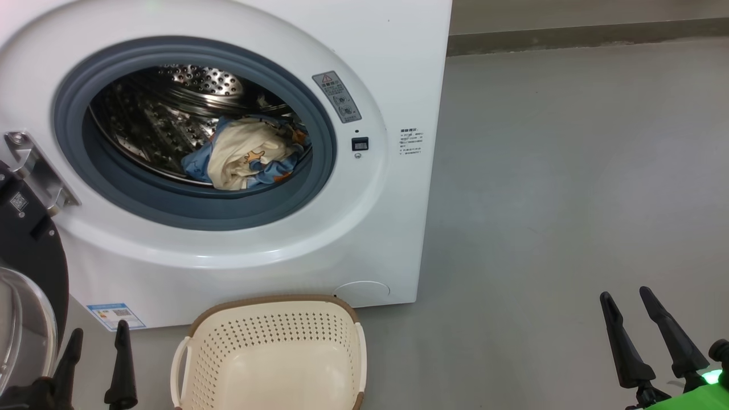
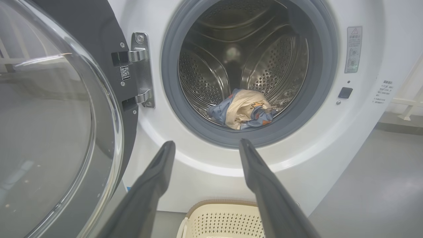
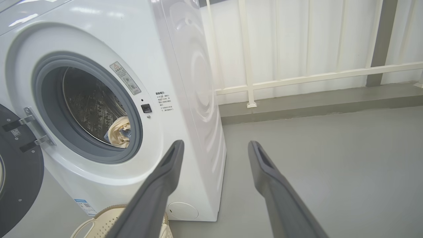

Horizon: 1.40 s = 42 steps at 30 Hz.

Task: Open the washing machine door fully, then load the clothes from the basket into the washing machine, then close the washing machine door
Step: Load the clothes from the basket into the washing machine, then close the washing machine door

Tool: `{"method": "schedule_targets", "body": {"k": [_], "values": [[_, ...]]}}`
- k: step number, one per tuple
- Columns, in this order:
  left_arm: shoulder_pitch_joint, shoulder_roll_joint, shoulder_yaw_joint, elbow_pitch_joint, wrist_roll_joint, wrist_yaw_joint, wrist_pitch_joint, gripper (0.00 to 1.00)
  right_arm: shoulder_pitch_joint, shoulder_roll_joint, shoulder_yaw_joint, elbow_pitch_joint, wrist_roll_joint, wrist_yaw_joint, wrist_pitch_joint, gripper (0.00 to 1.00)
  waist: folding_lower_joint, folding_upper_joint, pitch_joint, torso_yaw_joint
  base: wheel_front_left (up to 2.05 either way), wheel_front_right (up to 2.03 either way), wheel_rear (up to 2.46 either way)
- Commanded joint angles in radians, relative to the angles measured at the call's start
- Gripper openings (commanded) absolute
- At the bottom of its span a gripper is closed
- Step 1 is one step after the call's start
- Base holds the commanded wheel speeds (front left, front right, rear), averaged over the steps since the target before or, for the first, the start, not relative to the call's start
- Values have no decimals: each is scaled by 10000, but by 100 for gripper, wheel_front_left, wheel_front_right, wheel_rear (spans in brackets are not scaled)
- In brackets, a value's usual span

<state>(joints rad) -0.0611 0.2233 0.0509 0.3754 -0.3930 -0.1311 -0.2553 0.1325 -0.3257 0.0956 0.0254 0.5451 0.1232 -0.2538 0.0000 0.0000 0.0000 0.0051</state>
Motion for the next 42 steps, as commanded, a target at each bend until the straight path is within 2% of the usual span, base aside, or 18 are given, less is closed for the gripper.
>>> {"method": "schedule_targets", "body": {"k": [1, 10, 23, 30, 42], "values": [[-175, 211, 342, -294, 42, 5, -64, 100, -32, -272, 105, -261, -107, 75, -80, 100, 0, 0, 7, 16, 0, 0, 0], [-235, 185, 384, -219, 203, 5, -64, 100, -61, -276, 83, -258, -104, 75, -80, 100, 0, 0, 42, 60, -22, 22, 0], [-84, 143, 321, -407, -1, 4, -65, 100, -51, -279, 83, -240, -78, 75, -80, 100, 0, 0, 36, 75, -126, 126, 0], [-13, 180, 270, -426, 81, 4, -65, 100, -10, -279, 55, -259, -85, 75, -80, 100, 0, 0, 4, 129, -42, 42, 0], [188, -116, 491, -581, 247, 4, -65, 100, -67, -279, 198, -407, -70, 75, -80, 100, 0, 0, -34, 726, 0, 0, 0]]}}
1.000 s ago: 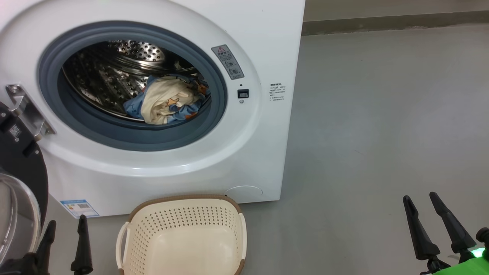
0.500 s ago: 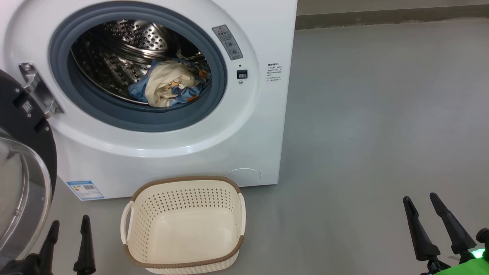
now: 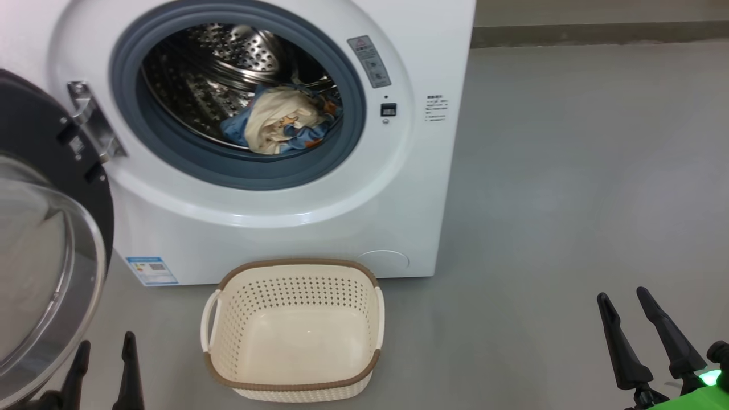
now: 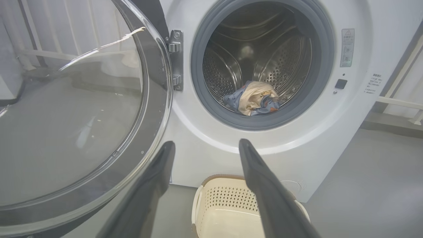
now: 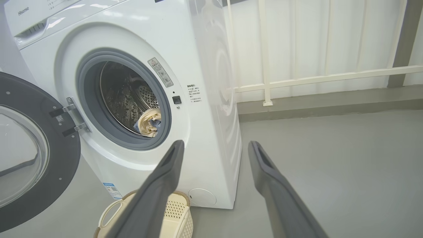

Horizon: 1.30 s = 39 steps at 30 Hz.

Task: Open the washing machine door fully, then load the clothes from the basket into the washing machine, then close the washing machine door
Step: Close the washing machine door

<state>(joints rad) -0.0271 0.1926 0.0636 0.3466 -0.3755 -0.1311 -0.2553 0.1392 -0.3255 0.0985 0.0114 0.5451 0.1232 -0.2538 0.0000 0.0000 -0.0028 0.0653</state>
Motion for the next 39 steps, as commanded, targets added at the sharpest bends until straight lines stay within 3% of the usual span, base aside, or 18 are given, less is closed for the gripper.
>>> {"method": "schedule_targets", "body": {"k": [1, 21, 32, 39], "values": [[-113, 154, 387, -305, 78, 4, -65, 100, -149, -275, 202, -280, -69, 75, -80, 100, 0, 0, -6, 225, 0, 0, 0], [486, -633, 1714, -965, 85, 4, -65, 100, -884, -197, 1103, -188, -16, 75, -80, 100, 0, 0, 146, 3008, 0, 0, 0], [638, -887, 1818, -1144, 444, 4, -65, 100, -1163, -189, 1558, -90, -6, 75, -80, 100, 0, 0, 134, 4171, 0, 0, 0], [742, -997, 2044, -1232, 398, 4, -65, 100, -1356, -233, 1860, -30, 28, 75, -80, 100, 0, 0, 197, 4497, 0, 0, 0]]}}
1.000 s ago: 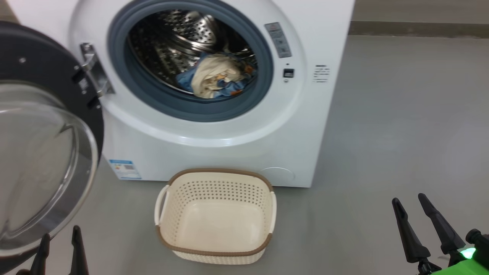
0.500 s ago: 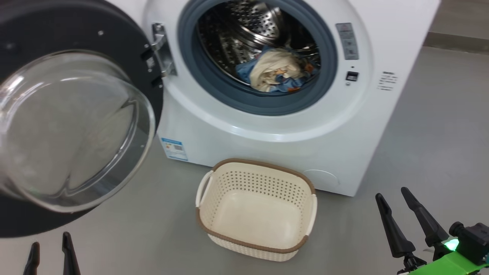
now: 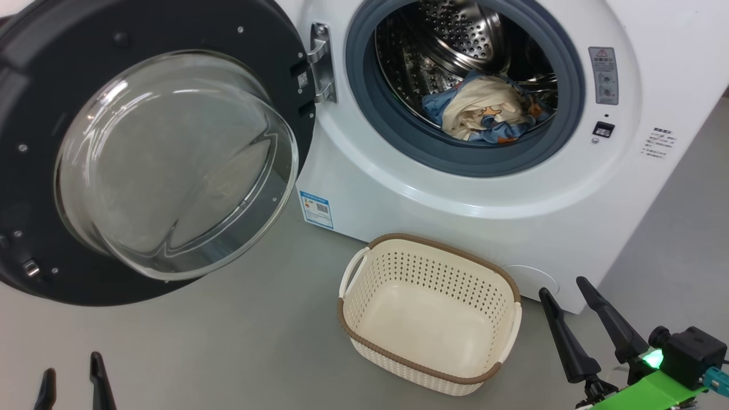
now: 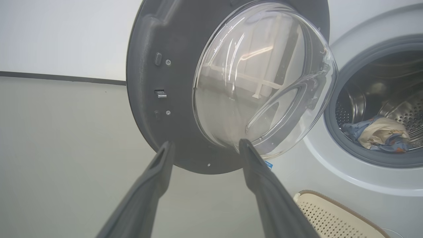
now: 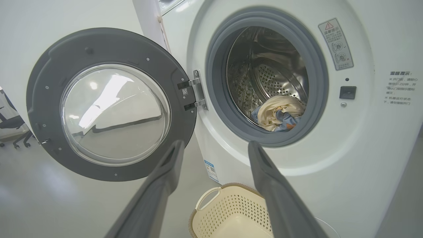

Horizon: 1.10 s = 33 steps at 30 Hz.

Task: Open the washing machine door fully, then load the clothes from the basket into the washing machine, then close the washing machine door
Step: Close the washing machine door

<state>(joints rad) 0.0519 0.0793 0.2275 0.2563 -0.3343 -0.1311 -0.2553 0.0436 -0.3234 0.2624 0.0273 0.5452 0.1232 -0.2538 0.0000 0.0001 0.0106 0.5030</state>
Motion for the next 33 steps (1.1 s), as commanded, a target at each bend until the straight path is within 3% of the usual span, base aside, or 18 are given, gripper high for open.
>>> {"method": "schedule_targets", "body": {"k": [1, 14, 15, 16, 17, 18, 23, 28, 33], "values": [[-26, 113, 450, -357, -34, 4, -65, 100, -449, -267, 261, -173, 37, 75, -80, 100, 0, -1, 87, 135, 0, 0, 0], [170, -157, 841, -815, -307, 4, -65, 100, -847, -423, 673, -9, 175, 75, -80, 100, 0, -1, 216, 208, 0, 0, 0], [114, -173, 906, -962, -537, 4, -65, 89, -847, -428, 678, -10, 183, 75, -80, 100, 0, -1, 223, 210, 0, 0, 0], [49, -183, 971, -1162, -794, 4, -65, 56, -846, -432, 684, -13, 187, 75, -80, 100, 0, -1, 236, 213, 0, 0, 0], [-22, -182, 1034, -1408, -1040, 4, -65, 39, -841, -432, 693, -15, 186, 75, -80, 100, 0, -1, 252, 217, 0, 0, 0], [-119, -152, 1128, -1711, -1337, 4, -65, 0, -834, -431, 700, -15, 184, 75, -80, 100, 0, -1, 275, 223, 0, 0, 0], [-752, 647, 1600, -2901, -3524, 4, -65, 0, -889, -422, 759, 15, 177, 75, -80, 100, 0, -1, 470, 262, 0, 0, 0], [-1773, 2591, 1641, -2904, -5964, 4, -3, 0, -1027, -479, 885, 49, 178, 75, -80, 100, 0, -1, 694, 286, 0, 0, 0], [-3258, 4345, 1572, -1840, -8242, 4, 432, 0, -1151, -547, 998, 36, 174, 75, -80, 100, 0, -1, 898, 281, 0, 0, 0]]}}
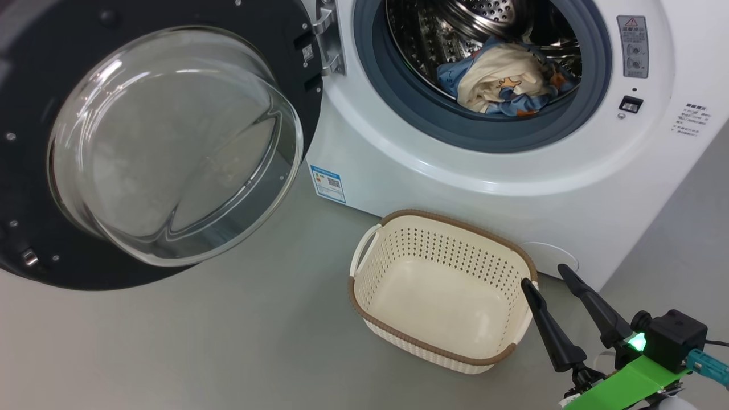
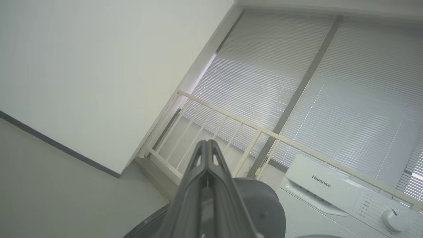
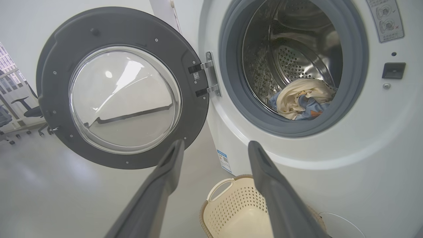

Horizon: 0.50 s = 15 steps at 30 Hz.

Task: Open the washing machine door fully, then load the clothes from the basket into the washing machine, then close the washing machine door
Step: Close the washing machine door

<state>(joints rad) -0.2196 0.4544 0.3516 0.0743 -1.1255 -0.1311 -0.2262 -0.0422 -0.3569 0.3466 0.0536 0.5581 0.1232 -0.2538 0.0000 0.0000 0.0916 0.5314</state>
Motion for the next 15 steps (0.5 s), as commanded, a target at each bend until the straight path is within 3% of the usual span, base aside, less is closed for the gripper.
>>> {"method": "schedule_targets", "body": {"k": [1, 6, 9, 15], "values": [[-920, 844, 324, 310, -853, 4, 326, 0, -318, -237, 167, -241, 40, 75, -80, 100, 0, 0, 146, -7, 0, 0, 0], [-2678, 2020, 70, 2167, -2104, 4, 986, 0, -385, -391, 207, -279, 37, 75, -80, 100, 0, 0, 392, -21, 0, 0, 0], [-3805, 2240, -17, 3352, -2963, 4, 1494, 0, -392, -458, 194, -315, 5, 75, -80, 100, 0, 0, 535, -18, 0, 0, 0], [-5121, 2814, -685, 5408, -3133, 4, 2415, 0, -377, -590, 199, -405, -46, 75, -80, 100, 0, 0, 778, -12, 0, 0, 0]]}}
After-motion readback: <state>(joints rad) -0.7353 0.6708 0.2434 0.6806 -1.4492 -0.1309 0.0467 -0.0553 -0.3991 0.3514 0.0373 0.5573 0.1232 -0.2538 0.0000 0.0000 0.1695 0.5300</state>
